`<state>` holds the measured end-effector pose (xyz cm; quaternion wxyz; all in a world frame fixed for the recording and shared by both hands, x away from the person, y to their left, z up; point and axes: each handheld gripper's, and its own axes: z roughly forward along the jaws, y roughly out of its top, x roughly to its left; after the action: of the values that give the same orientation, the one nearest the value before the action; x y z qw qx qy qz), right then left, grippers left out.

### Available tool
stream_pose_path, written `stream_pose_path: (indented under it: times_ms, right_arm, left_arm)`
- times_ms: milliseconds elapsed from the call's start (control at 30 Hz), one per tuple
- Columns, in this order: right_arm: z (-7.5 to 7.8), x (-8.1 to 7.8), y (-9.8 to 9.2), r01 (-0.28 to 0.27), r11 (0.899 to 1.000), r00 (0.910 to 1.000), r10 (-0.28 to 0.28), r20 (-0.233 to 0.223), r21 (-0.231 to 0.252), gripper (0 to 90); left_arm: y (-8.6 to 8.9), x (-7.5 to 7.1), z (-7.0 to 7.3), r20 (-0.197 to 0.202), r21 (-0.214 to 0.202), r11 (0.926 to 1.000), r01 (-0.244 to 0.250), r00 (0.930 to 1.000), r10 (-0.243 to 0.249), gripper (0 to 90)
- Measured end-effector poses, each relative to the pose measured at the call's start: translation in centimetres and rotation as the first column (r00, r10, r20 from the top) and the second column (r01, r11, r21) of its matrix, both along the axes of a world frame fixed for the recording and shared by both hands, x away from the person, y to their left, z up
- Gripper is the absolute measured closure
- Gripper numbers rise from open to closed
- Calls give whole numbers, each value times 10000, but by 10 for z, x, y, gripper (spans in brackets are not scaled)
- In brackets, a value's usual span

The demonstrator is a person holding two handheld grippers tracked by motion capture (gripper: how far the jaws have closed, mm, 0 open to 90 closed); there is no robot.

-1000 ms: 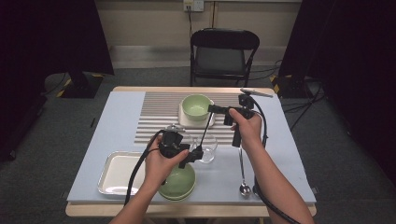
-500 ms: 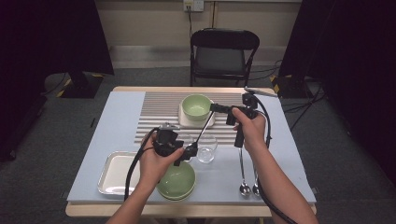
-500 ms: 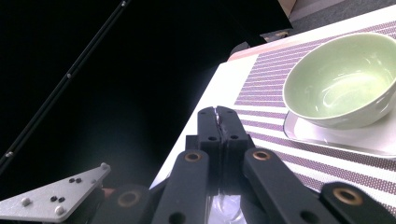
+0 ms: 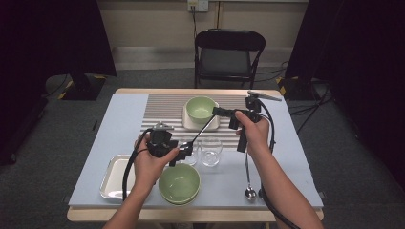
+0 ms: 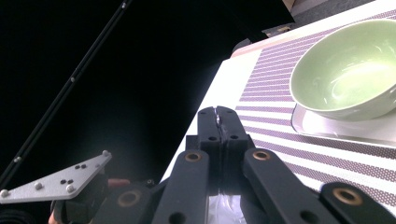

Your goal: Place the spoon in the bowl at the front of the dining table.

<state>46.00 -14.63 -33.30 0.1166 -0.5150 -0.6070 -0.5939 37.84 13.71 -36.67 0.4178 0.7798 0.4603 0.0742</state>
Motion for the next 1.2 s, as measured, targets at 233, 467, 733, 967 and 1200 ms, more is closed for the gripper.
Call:
stream_pose_path:
  times_ms: [233,467,733,967,1200]
  right_arm:
    - [2,10,5,84,10000,9999,-85,120,33,900]
    - [1,19,6,265,9996,9995,-266,197,28,900]
    - [-4,32,1,602,9982,9980,-600,187,-84,900]
    - [-6,40,2,767,9970,9968,-764,234,-109,900]
    - [-7,44,4,861,9961,9959,-855,301,-184,900]
  left_arm:
    - [11,-6,1,-15,-189,9998,1,10000,-1,317]
    - [21,-12,0,12,-267,9995,188,9998,-188,293]
    - [31,-17,-3,-77,-314,9992,259,9996,-262,282]
    - [41,-21,-7,-137,-332,9992,209,9997,-214,280]
    - [48,-24,-8,-171,-334,9992,241,9996,-247,270]
